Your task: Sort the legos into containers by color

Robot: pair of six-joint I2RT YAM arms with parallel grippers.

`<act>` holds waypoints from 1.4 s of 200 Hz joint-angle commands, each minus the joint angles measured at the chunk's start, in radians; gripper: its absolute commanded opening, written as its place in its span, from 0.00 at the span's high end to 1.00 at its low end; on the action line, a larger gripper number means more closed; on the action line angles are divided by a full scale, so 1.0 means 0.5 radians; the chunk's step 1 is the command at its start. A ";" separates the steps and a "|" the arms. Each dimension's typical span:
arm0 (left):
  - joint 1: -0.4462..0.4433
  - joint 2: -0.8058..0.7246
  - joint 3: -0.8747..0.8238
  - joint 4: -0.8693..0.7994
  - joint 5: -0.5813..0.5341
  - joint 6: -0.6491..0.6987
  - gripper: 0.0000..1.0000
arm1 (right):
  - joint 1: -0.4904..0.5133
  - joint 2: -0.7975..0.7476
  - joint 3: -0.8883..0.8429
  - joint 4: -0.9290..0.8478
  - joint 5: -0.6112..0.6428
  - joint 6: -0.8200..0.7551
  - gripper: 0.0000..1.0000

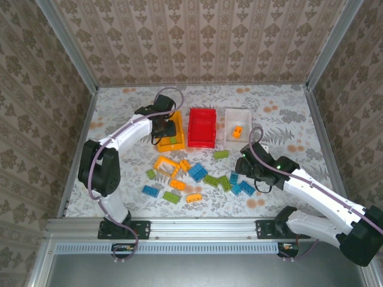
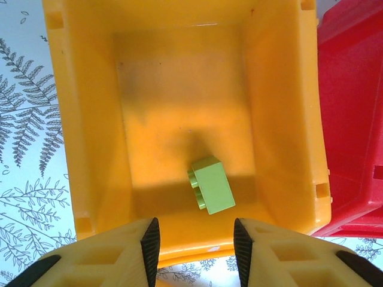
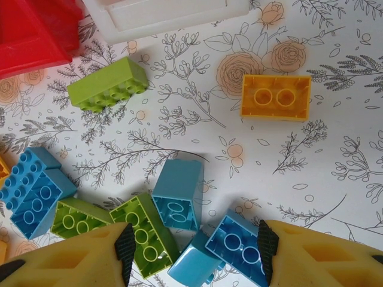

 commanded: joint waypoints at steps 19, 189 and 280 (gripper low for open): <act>-0.242 -0.412 -0.062 -0.092 -0.132 -0.093 0.59 | -0.061 -0.099 0.003 -0.328 0.089 0.216 0.40; -1.413 -0.764 -0.638 0.363 -0.346 -0.584 0.57 | 0.066 0.428 -0.257 -0.231 -0.365 -0.049 0.30; -1.413 -0.798 -0.633 0.401 -0.369 -0.571 0.56 | -0.342 0.771 -0.030 -0.038 -0.333 -0.263 0.37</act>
